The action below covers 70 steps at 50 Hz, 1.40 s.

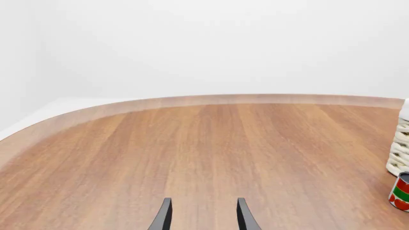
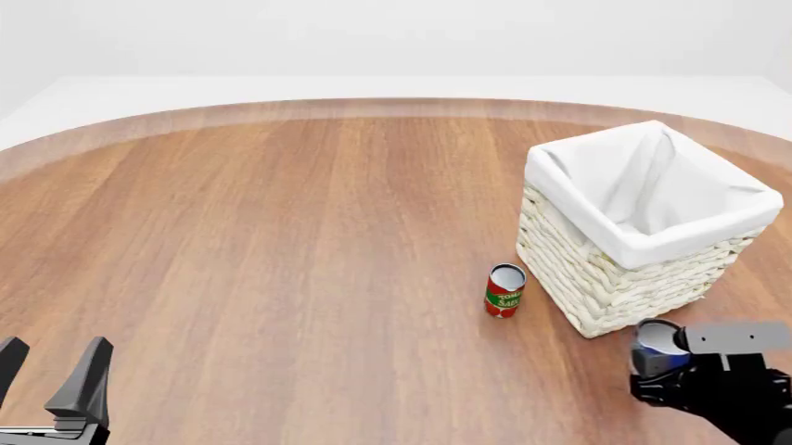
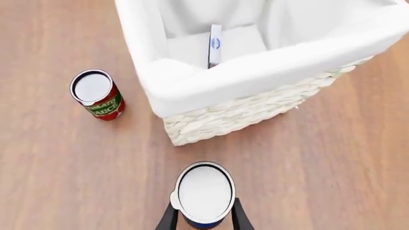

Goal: Pick up the alphabet soup and the cream cheese box, and put them in the basket.

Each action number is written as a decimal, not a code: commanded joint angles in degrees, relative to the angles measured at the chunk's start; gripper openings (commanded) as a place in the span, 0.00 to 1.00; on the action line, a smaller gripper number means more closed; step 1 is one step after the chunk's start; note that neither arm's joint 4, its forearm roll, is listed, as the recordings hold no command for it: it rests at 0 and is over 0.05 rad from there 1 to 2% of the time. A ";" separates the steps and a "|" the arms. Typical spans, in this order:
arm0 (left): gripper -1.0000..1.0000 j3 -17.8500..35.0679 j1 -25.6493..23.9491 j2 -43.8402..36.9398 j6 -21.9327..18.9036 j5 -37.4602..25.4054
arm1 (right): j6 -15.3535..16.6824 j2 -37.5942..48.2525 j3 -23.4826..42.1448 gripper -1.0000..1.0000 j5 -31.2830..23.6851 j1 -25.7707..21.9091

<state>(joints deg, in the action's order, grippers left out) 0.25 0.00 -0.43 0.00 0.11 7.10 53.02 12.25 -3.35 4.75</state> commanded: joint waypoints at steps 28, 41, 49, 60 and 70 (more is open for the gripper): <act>1.00 0.00 0.00 0.00 0.00 0.00 | 0.03 -18.38 4.27 0.00 -19.47 2.50; 1.00 0.00 0.00 0.00 0.00 0.00 | 0.78 -18.97 8.75 0.00 -23.01 2.10; 1.00 0.00 0.00 0.00 0.00 0.00 | 0.52 -18.99 10.92 0.00 -24.65 1.55; 1.00 0.00 0.00 0.00 0.00 0.00 | 1.20 -19.19 13.24 0.00 -26.15 1.49; 1.00 0.00 0.00 0.00 0.00 0.00 | 1.79 -19.16 15.63 0.00 -27.67 1.27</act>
<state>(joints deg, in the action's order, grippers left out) 0.25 0.00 -0.43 0.00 0.11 9.50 34.03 25.21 -29.71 6.21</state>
